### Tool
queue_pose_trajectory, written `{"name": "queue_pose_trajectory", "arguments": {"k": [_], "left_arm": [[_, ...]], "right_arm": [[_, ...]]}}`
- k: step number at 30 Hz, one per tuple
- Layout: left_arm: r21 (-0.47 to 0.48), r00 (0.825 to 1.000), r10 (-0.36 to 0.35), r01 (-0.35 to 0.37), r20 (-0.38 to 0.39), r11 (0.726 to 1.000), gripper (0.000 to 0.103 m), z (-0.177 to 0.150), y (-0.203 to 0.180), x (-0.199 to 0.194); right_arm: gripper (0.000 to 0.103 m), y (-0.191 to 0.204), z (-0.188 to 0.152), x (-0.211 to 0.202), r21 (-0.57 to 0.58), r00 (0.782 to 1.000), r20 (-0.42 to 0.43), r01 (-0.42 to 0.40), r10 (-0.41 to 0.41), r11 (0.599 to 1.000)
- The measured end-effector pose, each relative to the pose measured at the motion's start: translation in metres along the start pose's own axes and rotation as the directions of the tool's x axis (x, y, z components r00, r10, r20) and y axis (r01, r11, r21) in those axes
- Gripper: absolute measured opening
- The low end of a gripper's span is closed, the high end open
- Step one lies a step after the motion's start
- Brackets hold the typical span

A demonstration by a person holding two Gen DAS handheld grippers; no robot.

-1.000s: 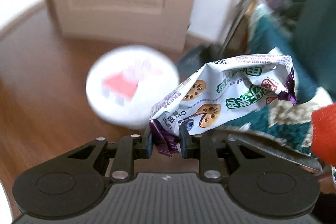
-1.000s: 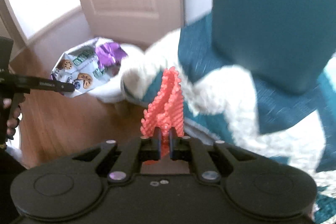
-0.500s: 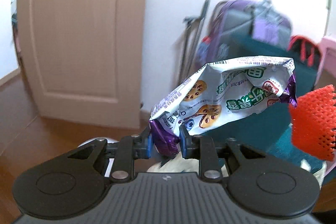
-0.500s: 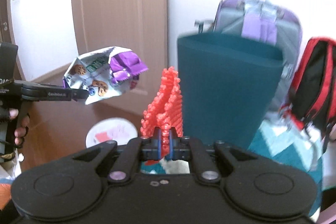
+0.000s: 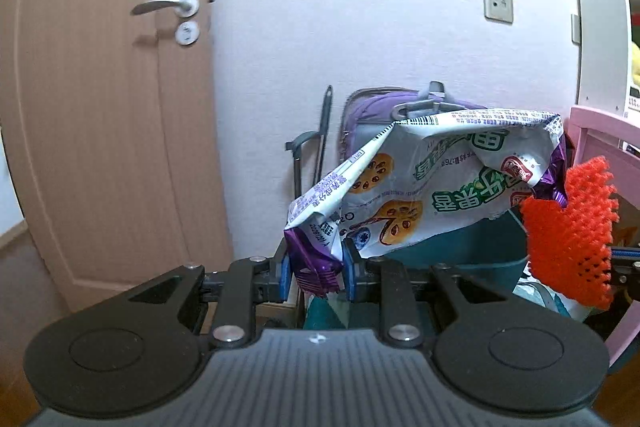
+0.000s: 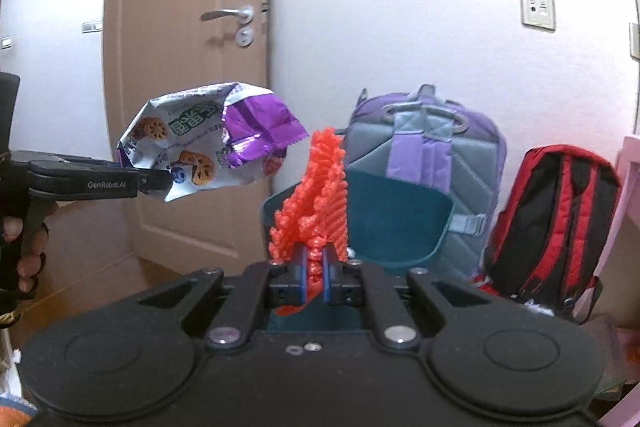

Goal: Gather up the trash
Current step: 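Lift the snack bag and orange net up over the wastebasket, then open both tools to drop the snack bag and net into the wastebasket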

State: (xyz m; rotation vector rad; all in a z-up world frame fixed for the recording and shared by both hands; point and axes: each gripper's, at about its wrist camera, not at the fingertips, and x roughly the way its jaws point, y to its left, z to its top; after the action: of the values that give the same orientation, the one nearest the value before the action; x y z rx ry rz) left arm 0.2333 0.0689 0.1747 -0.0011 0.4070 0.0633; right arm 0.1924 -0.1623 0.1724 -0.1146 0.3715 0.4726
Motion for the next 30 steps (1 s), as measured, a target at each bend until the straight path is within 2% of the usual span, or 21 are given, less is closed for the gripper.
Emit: {"name": "queue_pose_trajectory", "arguments": {"k": [5,17,20,25,30], "left_arm": [[0.052,0.999,0.012,-0.009,-0.049,0.999,0.024,0.023,-0.032,0.028],[0.209,0.989,0.059,-0.029,-0.138,0.978,0.025,0.049,-0.089,0.106],[0.241,0.986,0.027,0.013,-0.163,0.970,0.025,0.049,-0.100,0.122],[0.325,0.979,0.036,0.032,-0.200,0.945,0.025,0.040,-0.120,0.150],[0.339,0.959,-0.005,0.105,-0.285,0.935,0.025,0.032,-0.129,0.174]], "right_arm": [[0.008,-0.018,0.017,0.019,0.036,1.000,-0.019,0.022,-0.021,0.999],[0.008,-0.049,0.034,0.094,0.108,0.983,-0.180,0.040,-0.020,0.993],[0.008,-0.054,0.030,0.109,0.109,0.977,-0.210,0.047,-0.024,0.993],[0.008,-0.066,0.019,0.135,0.120,0.962,-0.275,0.044,-0.009,0.992],[0.009,-0.075,0.005,0.153,0.145,0.945,-0.327,0.045,0.005,0.988]]}}
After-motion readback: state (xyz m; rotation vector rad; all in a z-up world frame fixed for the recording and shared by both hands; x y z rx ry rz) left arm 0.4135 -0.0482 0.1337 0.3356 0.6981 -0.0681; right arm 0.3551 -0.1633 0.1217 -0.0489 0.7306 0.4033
